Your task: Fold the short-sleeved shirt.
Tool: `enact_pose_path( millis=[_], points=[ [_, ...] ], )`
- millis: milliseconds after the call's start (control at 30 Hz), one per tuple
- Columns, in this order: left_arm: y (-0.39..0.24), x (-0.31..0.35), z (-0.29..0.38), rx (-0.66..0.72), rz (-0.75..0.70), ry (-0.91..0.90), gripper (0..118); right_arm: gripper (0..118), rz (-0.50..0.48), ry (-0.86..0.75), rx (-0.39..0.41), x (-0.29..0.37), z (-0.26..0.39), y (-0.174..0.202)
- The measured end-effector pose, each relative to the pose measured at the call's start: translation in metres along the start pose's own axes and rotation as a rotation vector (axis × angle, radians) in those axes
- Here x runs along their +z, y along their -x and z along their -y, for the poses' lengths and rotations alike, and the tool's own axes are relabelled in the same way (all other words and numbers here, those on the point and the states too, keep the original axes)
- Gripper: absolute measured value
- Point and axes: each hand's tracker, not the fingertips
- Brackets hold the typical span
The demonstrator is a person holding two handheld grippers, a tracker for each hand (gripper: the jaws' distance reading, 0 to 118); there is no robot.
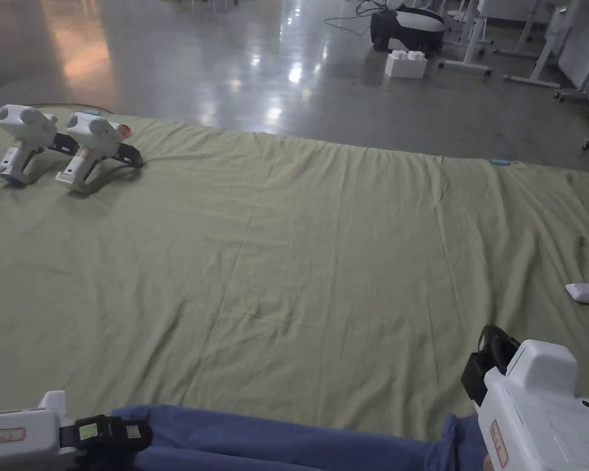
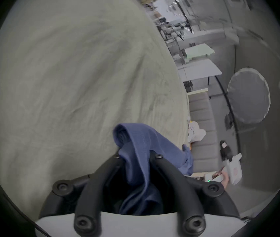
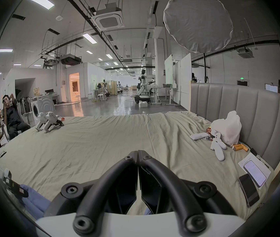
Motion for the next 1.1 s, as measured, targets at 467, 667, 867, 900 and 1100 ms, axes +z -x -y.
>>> enact_pose_path(
  millis=[467, 667, 867, 900, 1100],
  points=[
    [-0.069, 0.034, -0.002, -0.156, -0.002, -0.065, 10, 0, -0.017, 0.03, -0.005, -0.007, 0.006, -0.001],
    [-0.065, 0.083, -0.053, -0.241, -0.146, -0.12, 10, 0, -0.023, 0.03, -0.015, -0.008, 0.006, -0.002],
    [-0.094, 0.115, -0.059, -0.34, -0.399, -0.149, 10, 0, -0.035, 0.028, -0.023, -0.01, 0.005, -0.002],
    [-0.103, 0.118, -0.056, -0.363, -0.411, -0.149, 11, 0, -0.038, 0.026, -0.024, -0.01, 0.005, -0.001],
    [-0.144, 0.076, -0.01, -0.39, -0.281, -0.091, 11, 0, -0.057, 0.027, -0.032, -0.012, 0.006, 0.002]
  ],
)
